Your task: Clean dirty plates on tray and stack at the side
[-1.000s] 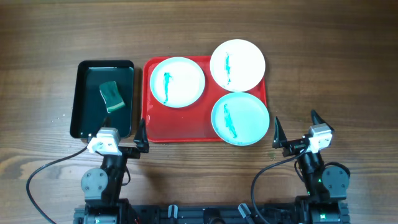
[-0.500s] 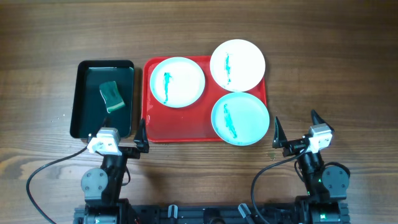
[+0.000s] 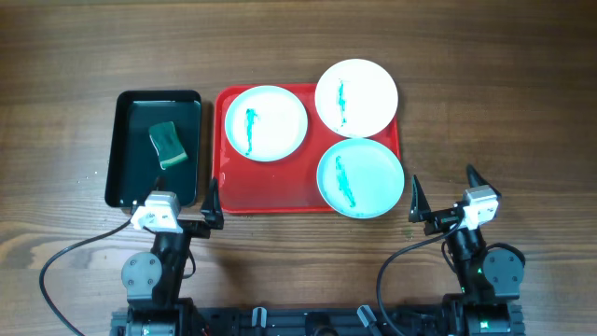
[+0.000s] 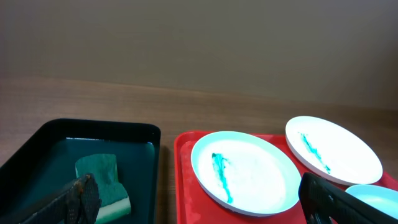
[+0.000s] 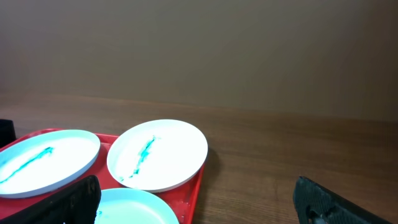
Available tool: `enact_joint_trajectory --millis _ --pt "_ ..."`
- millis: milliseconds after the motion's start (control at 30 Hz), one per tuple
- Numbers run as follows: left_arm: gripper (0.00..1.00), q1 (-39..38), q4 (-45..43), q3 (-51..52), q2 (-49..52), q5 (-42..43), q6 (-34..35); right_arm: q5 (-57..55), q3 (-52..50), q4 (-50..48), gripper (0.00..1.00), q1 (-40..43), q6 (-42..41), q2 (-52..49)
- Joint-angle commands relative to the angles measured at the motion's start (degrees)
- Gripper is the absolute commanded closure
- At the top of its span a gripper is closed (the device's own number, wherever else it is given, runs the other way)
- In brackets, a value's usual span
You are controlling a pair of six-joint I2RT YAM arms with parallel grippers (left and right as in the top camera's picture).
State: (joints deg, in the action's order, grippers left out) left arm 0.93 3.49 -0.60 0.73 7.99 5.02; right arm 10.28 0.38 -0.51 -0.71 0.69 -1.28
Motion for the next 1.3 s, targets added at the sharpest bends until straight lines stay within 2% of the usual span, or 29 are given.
enact_joint_trajectory --millis 0,367,500,633,767,933,1133,1267 --pt "0.0 0.48 0.24 0.28 -0.31 -0.35 -0.09 0.63 -0.09 -0.35 0.0 -0.24 -0.79 -0.13" --pt "0.0 0.48 0.15 0.28 -0.26 -0.37 -0.09 0.66 -0.09 -0.33 0.0 -0.24 -0.87 -0.13" --pt "0.0 0.48 -2.05 0.28 -0.26 1.57 -0.09 -0.7 -0.09 -1.42 0.0 -0.24 -0.7 -0.13" --pt "0.0 0.48 -5.14 -2.27 -0.02 1.14 -0.02 3.17 0.98 -2.25 0.0 -0.24 -1.11 -0.13" --pt "0.0 0.48 2.97 -15.45 6.58 0.98 0.37 5.03 8.66 -2.45 0.0 -0.24 -5.35 -3.15" --pt "0.0 0.48 17.55 -38.97 23.65 1.2 0.33 9.42 23.19 0.11 0.0 -0.24 -5.35 -14.03" --pt "0.0 0.48 40.68 -65.48 46.84 1.14 0.33 20.48 41.4 11.87 0.0 -0.24 -5.55 -33.11" --pt "0.0 0.48 57.61 -81.31 61.53 1.11 -0.11 24.22 55.78 26.29 0.0 -0.24 -9.29 -46.99"
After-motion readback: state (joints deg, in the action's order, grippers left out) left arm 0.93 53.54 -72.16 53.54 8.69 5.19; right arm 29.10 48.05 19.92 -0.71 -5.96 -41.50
